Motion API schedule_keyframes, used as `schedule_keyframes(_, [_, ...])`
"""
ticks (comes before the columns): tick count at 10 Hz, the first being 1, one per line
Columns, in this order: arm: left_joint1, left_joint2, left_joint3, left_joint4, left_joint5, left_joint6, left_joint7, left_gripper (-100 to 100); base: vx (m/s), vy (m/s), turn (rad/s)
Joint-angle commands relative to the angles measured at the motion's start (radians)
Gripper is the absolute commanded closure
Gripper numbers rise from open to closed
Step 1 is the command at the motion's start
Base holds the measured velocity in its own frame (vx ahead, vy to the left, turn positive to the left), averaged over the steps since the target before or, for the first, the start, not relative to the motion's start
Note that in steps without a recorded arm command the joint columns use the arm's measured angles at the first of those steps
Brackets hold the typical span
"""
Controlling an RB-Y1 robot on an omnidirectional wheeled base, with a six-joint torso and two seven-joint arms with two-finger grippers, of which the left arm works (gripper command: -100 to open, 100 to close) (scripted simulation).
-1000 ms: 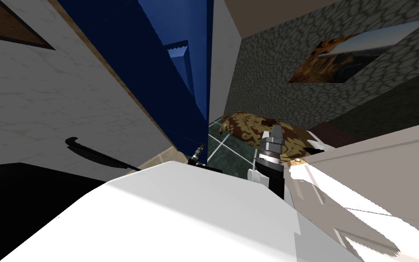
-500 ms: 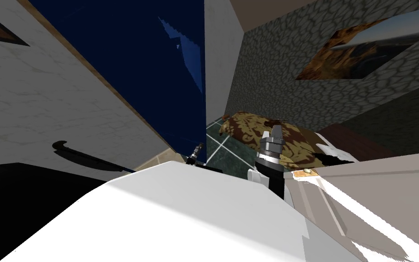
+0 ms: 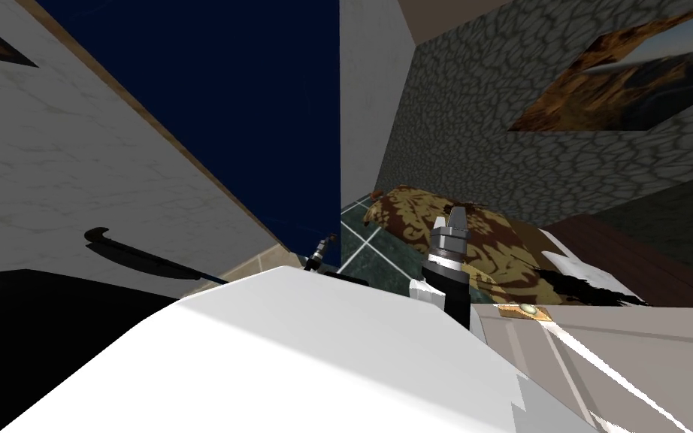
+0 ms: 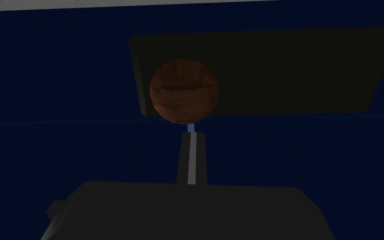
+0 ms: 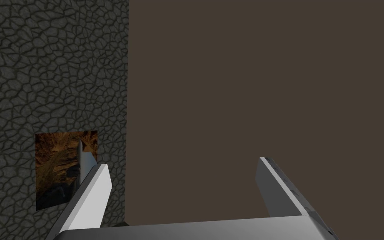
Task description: Push the door open
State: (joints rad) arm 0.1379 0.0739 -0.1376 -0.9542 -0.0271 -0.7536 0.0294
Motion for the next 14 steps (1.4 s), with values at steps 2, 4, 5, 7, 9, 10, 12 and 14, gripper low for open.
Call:
schedule_keyframes(2, [0.006, -0.001, -0.005, -0.008, 0.001, 0.004, 0.003, -100, -0.199, -0.025, 0.017])
schedule_keyframes(4, [0.013, -0.009, -0.008, -0.023, 0.004, 0.012, 0.008, -100, -0.250, -0.031, 0.047])
schedule_keyframes(5, [0.017, -0.016, -0.010, -0.031, 0.005, 0.016, 0.010, -100, -0.281, -0.003, 0.041])
schedule_keyframes(7, [0.019, -0.021, -0.011, -0.032, 0.006, 0.016, 0.011, -100, -0.200, -0.010, 0.028])
schedule_keyframes(9, [0.014, -0.016, -0.006, -0.024, 0.008, 0.010, 0.009, -100, 0.160, -0.027, -0.027])
schedule_keyframes(10, [0.012, -0.015, -0.004, -0.020, 0.009, 0.007, 0.007, -100, 0.214, -0.008, -0.014])
schedule_keyframes(12, [0.006, -0.016, 0.002, -0.011, 0.011, 0.000, 0.004, -100, 0.229, -0.030, -0.026])
schedule_keyframes(14, [-0.001, -0.022, 0.008, 0.000, 0.013, -0.008, 0.000, -100, 0.238, -0.056, -0.029])
